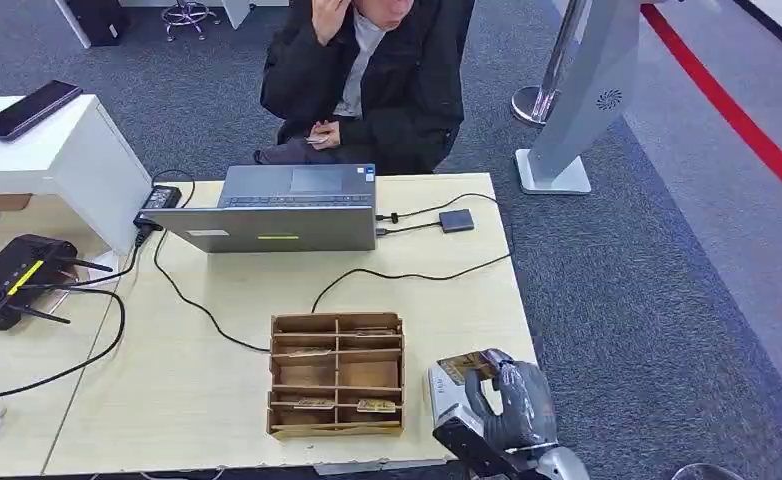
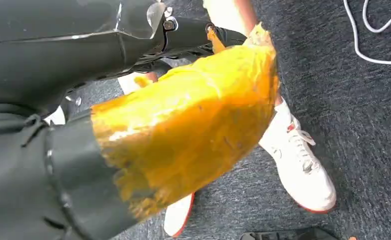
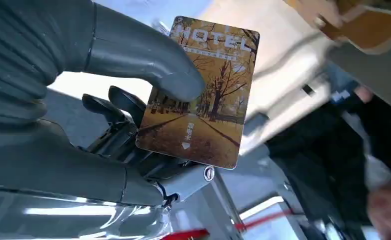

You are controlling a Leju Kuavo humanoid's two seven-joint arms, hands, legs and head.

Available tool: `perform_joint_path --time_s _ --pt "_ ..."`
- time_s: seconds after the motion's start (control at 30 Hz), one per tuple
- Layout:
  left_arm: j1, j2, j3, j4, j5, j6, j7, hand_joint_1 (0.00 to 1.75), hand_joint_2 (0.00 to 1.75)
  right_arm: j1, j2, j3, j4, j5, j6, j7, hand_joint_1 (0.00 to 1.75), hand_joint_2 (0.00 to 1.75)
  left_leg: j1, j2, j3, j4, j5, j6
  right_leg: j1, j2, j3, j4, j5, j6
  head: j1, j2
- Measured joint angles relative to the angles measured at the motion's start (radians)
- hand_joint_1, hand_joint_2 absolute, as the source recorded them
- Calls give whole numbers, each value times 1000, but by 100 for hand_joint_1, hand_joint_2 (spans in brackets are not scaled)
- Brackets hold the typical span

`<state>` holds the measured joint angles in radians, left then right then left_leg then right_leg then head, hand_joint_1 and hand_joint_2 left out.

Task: Pass the card to the sensor for recognition and then transmit it.

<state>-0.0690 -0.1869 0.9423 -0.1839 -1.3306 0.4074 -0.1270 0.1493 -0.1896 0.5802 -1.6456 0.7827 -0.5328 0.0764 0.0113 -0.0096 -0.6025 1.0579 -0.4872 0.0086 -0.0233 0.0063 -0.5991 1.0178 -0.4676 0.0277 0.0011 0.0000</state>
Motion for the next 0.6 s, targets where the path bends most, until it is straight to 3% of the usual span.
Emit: perform_joint_path --time_s 0.27,0.6 --pt "0 0 6 0 -1 -2 -3 0 0 24 29 -20 -80 36 -98 -81 175 175 0 0 0 0 0 0 0 0 0 0 0 0 0 0" --pt "0 2 6 0 -9 -16 -12 0 0 25 56 -21 -150 51 -113 -193 175 175 0 0 0 0 0 0 0 0 0 0 0 0 0 0"
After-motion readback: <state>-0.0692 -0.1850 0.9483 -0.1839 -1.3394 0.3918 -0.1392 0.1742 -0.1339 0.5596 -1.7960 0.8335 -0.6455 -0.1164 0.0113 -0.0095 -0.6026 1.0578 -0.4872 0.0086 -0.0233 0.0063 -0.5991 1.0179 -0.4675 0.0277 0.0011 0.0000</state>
